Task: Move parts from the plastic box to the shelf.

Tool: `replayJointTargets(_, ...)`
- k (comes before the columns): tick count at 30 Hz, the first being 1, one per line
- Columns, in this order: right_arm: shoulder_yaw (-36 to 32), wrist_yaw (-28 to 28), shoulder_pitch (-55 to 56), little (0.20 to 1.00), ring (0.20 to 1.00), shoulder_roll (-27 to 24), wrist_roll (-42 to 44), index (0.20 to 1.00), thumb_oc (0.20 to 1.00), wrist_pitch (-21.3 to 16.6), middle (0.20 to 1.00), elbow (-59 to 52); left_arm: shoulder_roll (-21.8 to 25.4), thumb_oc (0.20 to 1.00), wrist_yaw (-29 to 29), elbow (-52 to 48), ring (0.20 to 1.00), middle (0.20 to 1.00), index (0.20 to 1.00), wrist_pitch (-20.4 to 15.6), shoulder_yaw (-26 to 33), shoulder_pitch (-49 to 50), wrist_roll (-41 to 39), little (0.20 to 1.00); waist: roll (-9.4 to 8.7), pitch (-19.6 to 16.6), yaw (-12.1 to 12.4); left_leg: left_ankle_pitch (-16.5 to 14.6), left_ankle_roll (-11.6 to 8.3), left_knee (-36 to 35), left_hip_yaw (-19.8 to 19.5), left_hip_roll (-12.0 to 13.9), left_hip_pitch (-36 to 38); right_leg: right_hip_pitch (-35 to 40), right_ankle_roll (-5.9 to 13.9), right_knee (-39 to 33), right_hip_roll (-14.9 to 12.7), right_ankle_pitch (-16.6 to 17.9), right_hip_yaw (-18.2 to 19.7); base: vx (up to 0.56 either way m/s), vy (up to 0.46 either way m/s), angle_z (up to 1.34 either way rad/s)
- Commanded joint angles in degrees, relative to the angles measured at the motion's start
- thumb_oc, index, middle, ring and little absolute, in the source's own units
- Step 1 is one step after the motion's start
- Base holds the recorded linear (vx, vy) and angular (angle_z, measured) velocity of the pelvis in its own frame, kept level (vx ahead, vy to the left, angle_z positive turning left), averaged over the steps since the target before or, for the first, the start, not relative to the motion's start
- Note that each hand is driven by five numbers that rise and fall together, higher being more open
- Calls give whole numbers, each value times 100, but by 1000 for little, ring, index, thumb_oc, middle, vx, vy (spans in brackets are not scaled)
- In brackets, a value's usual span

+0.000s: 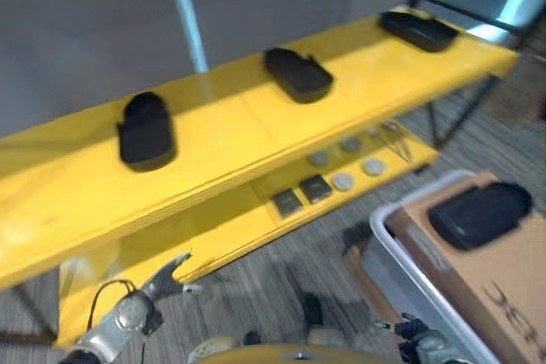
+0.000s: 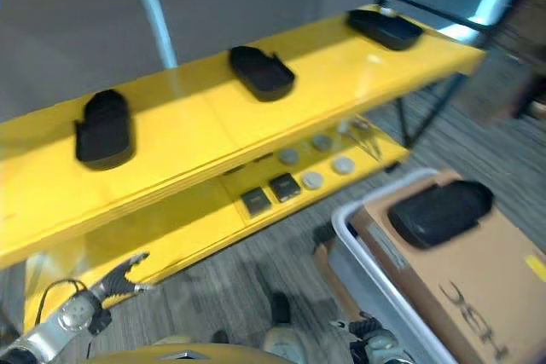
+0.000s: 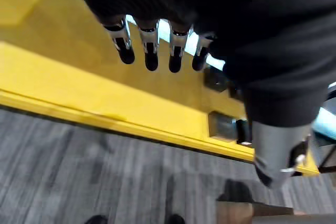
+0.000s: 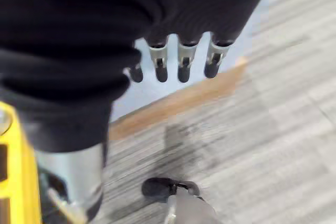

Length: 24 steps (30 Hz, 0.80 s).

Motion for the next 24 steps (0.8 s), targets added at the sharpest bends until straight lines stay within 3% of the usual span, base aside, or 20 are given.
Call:
replayJointTargets(1, -26, -77, 126, 1000, 1000, 53, 230, 1000, 1000, -166, 1000, 134, -295, 1000, 462, 711, 1000, 1000, 1000, -288, 10, -89, 356, 1000, -110, 154, -61, -324, -407, 410, 614, 354, -216, 323, 360, -103, -308, -23, -137, -150, 123, -54)
replayJointTargets(3, -84, -108, 192, 1000, 1000, 157, 200, 1000, 1000, -208, 1000, 183, -567, 1000, 593, 1539, 1000, 1000, 1000, -358, 57, -144, 356, 1000, -100, 182, -158, -333, -371, 347, 691, 314, -163, 182, 435, -143, -361, 67, -132, -88, 72, -65)
replayJointTargets(5, -202, -113, 267, 1000, 1000, 291, 29, 1000, 1000, -239, 1000, 258, -809, 1000, 596, 2323, 1000, 1000, 1000, -164, 244, -264, 231, 1000, -99, 246, -266, -343, -335, 230, 869, 277, -43, -48, 535, -151, -458, 182, -304, -100, 67, -55)
replayJointTargets(8, -261, -31, 257, 1000, 1000, 462, -279, 1000, 1000, -441, 1000, 499, -939, 1000, 626, 2819, 1000, 1000, 1000, -138, 629, -341, 199, 1000, -183, 389, -205, -427, -338, 194, 1525, 292, 152, -340, 644, -35, -732, 380, -1217, -156, -40, -143)
replayJointTargets(9, -277, -44, 237, 1000, 1000, 489, -309, 1000, 1000, -489, 1000, 538, -949, 1000, 670, 2793, 1000, 1000, 1000, -131, 728, -358, 137, 1000, -205, 475, -117, -497, -301, 256, 1924, 340, 198, -356, 623, 234, -919, 403, -1698, -183, -98, -171)
replayJointTargets(12, -282, -57, 181, 1000, 1000, 477, -222, 1000, 1000, -647, 1000, 620, -972, 1000, 791, 2724, 1000, 1000, 1000, -116, 778, -460, -61, 1000, -138, 519, -76, -663, -149, 409, 2188, 454, 90, -380, 576, 968, -1020, 125, -1817, -75, -79, -113)
replayJointTargets(16, -268, -64, 143, 1000, 1000, 502, -315, 1000, 1000, -696, 1000, 621, -986, 1000, 837, 2719, 1000, 1000, 1000, -112, 795, -486, -163, 1000, -163, 505, -41, -646, -172, 346, 2363, 513, 113, -300, 600, 841, -1040, 139, -2036, 38, -158, -43)
replayJointTargets(20, -210, -117, 107, 1000, 1000, 617, -294, 1000, 1000, -950, 1000, 619, -1098, 1000, 902, 2736, 1000, 1000, 1000, -327, 850, -457, 17, 1000, -215, 477, -117, -542, -297, 299, 2541, 845, 193, -154, 572, 763, -828, -75, -2083, 148, -299, -54)
replayJointTargets(24, -170, -243, 140, 1000, 1000, 690, -250, 1000, 1000, -897, 1000, 497, -1162, 1000, 955, 2685, 1000, 1000, 1000, -365, 820, -473, 64, 1000, -252, 434, -225, -491, -439, 422, 2709, 1183, 187, -54, 407, 739, -647, -264, -2140, 129, -254, -10)
